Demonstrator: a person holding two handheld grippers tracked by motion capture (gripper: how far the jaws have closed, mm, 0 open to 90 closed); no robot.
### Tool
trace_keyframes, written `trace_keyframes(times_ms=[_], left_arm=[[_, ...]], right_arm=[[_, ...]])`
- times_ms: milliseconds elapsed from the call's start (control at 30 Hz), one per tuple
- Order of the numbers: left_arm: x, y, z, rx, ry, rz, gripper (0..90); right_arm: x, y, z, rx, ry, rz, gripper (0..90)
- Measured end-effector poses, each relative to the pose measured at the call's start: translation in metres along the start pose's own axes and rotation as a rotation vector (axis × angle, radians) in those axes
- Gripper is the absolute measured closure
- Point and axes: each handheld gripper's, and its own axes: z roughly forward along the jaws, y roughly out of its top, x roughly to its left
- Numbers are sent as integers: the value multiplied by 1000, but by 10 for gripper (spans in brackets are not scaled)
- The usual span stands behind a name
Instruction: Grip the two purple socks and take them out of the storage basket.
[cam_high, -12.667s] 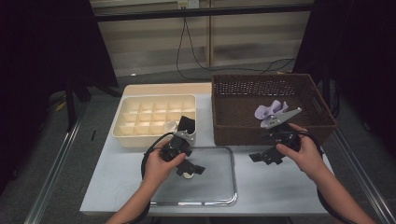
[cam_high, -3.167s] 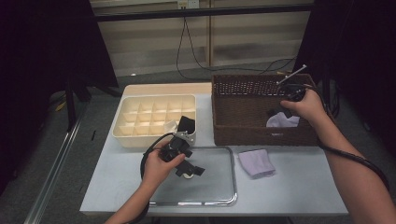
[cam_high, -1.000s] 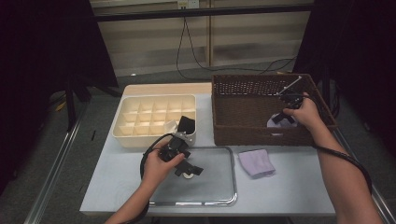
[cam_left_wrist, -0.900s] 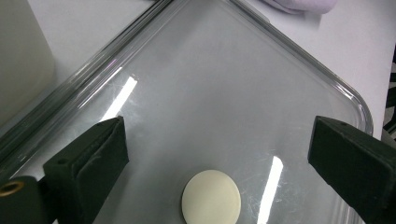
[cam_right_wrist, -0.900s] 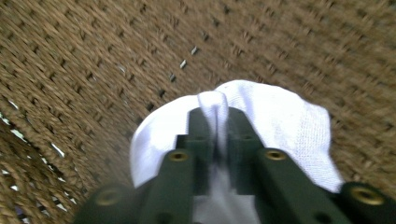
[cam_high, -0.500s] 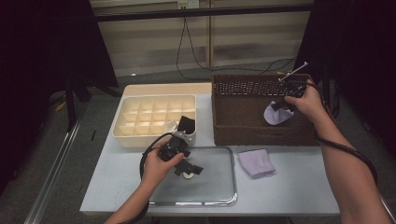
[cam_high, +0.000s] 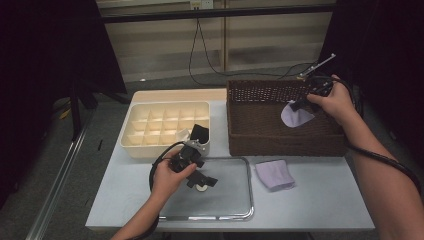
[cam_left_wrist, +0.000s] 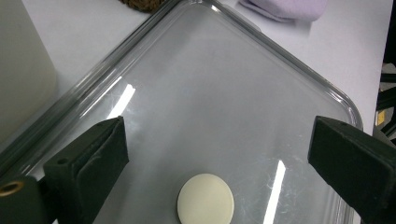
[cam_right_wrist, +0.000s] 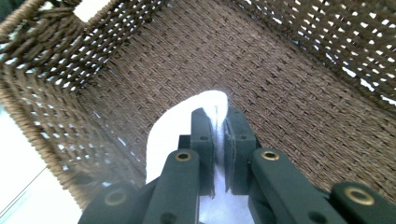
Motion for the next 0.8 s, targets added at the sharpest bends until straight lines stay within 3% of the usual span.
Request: trace_keyframes(times_ms=[33,100,167,333,800], left_arm=[[1,0,0,-16,-26,1,49],[0,1,-2,-15,-9,-2,49],[1,1,-3,-24,-26,3,49],[-1,2,-5,-27,-21,11,49],[-4,3,-6,-36,-31,22,49]], right_arm=[[2,0,-3,-7,5,1,844],[6,2,-9,-18,8,-2,844],[11,3,-16,-21,12,1,844],[22,5,-30,-38,14,-17,844],[49,2,-54,-41,30,-45,844]])
